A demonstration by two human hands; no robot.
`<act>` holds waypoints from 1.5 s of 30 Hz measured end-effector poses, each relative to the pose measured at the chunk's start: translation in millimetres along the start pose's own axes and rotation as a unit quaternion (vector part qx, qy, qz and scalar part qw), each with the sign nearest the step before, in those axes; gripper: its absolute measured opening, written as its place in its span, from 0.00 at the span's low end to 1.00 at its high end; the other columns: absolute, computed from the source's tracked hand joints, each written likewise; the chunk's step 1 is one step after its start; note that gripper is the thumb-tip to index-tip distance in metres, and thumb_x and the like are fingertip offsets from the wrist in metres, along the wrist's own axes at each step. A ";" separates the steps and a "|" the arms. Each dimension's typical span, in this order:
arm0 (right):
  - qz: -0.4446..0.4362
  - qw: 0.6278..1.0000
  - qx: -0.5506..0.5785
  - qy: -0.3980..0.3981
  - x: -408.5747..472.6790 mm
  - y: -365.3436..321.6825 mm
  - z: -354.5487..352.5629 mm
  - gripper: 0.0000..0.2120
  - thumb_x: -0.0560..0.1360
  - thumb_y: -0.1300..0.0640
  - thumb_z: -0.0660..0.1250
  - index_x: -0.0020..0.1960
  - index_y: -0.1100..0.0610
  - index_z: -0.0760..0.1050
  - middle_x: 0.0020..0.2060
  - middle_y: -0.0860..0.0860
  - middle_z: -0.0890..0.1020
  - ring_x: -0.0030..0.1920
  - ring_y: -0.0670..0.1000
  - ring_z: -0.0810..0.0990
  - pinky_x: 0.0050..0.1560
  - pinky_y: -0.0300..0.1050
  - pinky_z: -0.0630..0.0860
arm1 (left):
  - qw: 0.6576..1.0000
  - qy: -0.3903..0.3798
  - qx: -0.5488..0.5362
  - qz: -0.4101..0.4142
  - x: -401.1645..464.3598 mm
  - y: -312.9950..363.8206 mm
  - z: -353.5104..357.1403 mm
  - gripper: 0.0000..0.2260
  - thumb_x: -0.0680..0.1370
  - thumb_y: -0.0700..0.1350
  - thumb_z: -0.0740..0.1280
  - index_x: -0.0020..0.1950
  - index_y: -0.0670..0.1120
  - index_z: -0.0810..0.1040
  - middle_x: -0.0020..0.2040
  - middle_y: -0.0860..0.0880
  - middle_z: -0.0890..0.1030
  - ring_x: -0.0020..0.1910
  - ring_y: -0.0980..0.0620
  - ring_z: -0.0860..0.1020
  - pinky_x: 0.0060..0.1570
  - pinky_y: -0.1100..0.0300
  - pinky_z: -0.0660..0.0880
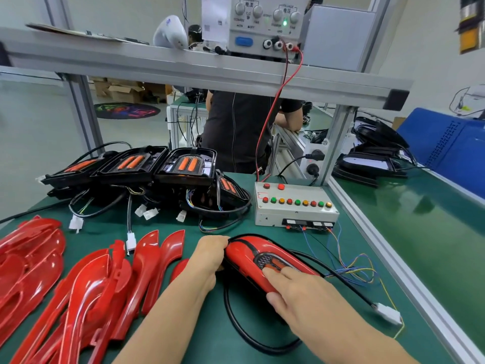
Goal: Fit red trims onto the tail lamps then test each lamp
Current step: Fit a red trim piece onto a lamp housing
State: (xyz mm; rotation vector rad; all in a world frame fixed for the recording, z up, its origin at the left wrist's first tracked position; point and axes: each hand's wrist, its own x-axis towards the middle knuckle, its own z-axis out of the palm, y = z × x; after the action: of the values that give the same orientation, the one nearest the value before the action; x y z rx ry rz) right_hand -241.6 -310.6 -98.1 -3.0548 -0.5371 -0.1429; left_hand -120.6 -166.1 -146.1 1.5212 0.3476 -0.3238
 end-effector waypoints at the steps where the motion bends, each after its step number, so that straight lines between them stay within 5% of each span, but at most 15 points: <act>1: 0.003 1.000 -0.003 -0.020 0.6 1.4 2.5 0.23 0.84 0.47 0.49 0.77 0.49 0.53 0.65 0.49 0.70 0.61 0.53 0.73 0.52 0.45 0.66 | 1.000 0.001 -0.022 -0.005 -1.3 -1.7 1.6 0.05 0.78 0.39 0.59 0.45 0.45 0.74 0.39 0.42 0.73 0.36 0.48 0.69 0.40 0.58 0.68; 6: 0.028 1.000 0.013 -0.006 -2.6 7.8 8.2 0.23 0.84 0.47 0.49 0.77 0.46 0.52 0.64 0.47 0.69 0.62 0.52 0.71 0.55 0.46 0.67 | 0.995 0.004 -0.097 -0.031 -4.6 -1.9 3.5 0.07 0.79 0.44 0.61 0.44 0.45 0.76 0.36 0.47 0.78 0.33 0.50 0.74 0.33 0.59 0.70; 11: 0.061 0.998 0.025 -0.005 -7.9 15.6 12.9 0.23 0.83 0.47 0.51 0.77 0.42 0.52 0.62 0.46 0.68 0.60 0.51 0.71 0.47 0.44 0.62 | 0.995 -0.016 -0.103 0.006 -6.7 -4.8 2.9 0.14 0.80 0.37 0.57 0.61 0.43 0.77 0.42 0.47 0.79 0.37 0.52 0.74 0.38 0.57 0.70; 14: 0.060 0.998 0.030 0.007 -8.6 14.5 18.1 0.23 0.83 0.47 0.52 0.77 0.41 0.52 0.62 0.46 0.68 0.59 0.51 0.71 0.46 0.42 0.60 | 0.989 -0.024 -0.143 -0.005 -10.9 -4.3 6.0 0.15 0.81 0.38 0.56 0.63 0.45 0.76 0.41 0.47 0.79 0.36 0.51 0.74 0.36 0.56 0.71; 17: 0.049 0.996 0.005 0.074 -11.6 20.3 16.7 0.23 0.77 0.50 0.67 0.72 0.45 0.68 0.51 0.48 0.75 0.50 0.51 0.77 0.39 0.41 0.68 | 0.987 -0.053 -0.153 -0.007 -13.2 -7.8 5.3 0.15 0.81 0.39 0.56 0.65 0.48 0.75 0.41 0.48 0.80 0.37 0.50 0.76 0.37 0.55 0.73; 20: 0.037 0.988 -0.034 0.143 -12.8 27.3 20.7 0.25 0.59 0.54 0.83 0.55 0.51 0.83 0.34 0.46 0.76 0.32 0.47 0.77 0.27 0.35 0.60 | 0.986 -0.065 -0.152 0.013 -14.6 -8.8 5.3 0.16 0.82 0.40 0.56 0.66 0.51 0.74 0.40 0.50 0.81 0.37 0.51 0.76 0.37 0.55 0.72; 27: 0.035 0.987 -0.003 0.158 -15.6 28.7 25.0 0.24 0.60 0.57 0.83 0.55 0.53 0.83 0.34 0.47 0.78 0.32 0.49 0.79 0.23 0.37 0.73 | 0.982 -0.027 -0.187 0.015 -13.5 -9.2 15.7 0.16 0.81 0.40 0.55 0.66 0.47 0.75 0.44 0.47 0.82 0.37 0.51 0.78 0.38 0.56 0.75; 32: 0.027 0.984 -0.005 0.173 -13.0 15.0 33.3 0.25 0.55 0.53 0.85 0.51 0.52 0.84 0.32 0.46 0.78 0.30 0.48 0.79 0.20 0.34 0.69 | 0.960 0.005 -0.281 -0.007 -12.3 -11.2 25.0 0.16 0.82 0.40 0.55 0.68 0.44 0.73 0.60 0.40 0.79 0.54 0.42 0.79 0.58 0.44 0.75; 37: 0.035 0.985 0.002 0.167 -13.6 8.7 41.4 0.27 0.53 0.52 0.85 0.50 0.51 0.85 0.32 0.46 0.78 0.30 0.47 0.79 0.19 0.35 0.68 | 0.953 -0.010 -0.302 -0.007 -18.6 -14.9 24.6 0.11 0.79 0.43 0.64 0.60 0.43 0.78 0.41 0.45 0.84 0.35 0.48 0.82 0.34 0.55 0.78; 40: 0.061 0.982 0.022 0.177 -15.0 4.3 43.7 0.27 0.51 0.52 0.85 0.50 0.50 0.85 0.33 0.46 0.77 0.27 0.46 0.76 0.21 0.34 0.59 | 0.961 -0.035 -0.273 0.031 -22.7 -15.2 24.5 0.18 0.72 0.36 0.70 0.62 0.43 0.77 0.43 0.43 0.85 0.34 0.48 0.82 0.34 0.56 0.79; 43: 0.080 0.981 0.077 0.161 -22.6 6.1 37.0 0.21 0.66 0.47 0.78 0.58 0.45 0.80 0.47 0.46 0.75 0.31 0.44 0.75 0.29 0.35 0.68 | 0.956 -0.028 -0.289 0.046 -25.9 -10.9 27.5 0.22 0.70 0.33 0.71 0.63 0.44 0.77 0.43 0.43 0.85 0.35 0.48 0.83 0.37 0.54 0.81; 45: 0.167 0.945 0.257 0.118 -31.9 12.3 31.4 0.16 0.73 0.38 0.63 0.58 0.42 0.77 0.50 0.41 0.72 0.37 0.43 0.74 0.42 0.33 0.71 | 0.950 -0.015 -0.308 0.052 -27.0 -6.3 25.4 0.23 0.70 0.34 0.72 0.64 0.45 0.76 0.40 0.45 0.85 0.32 0.50 0.83 0.31 0.56 0.80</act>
State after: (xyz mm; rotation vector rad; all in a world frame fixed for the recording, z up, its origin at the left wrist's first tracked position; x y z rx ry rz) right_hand -264.7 -331.3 -132.7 -2.5190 -0.0238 -0.2977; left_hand -147.2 -191.9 -140.0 0.9128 0.3048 -0.1322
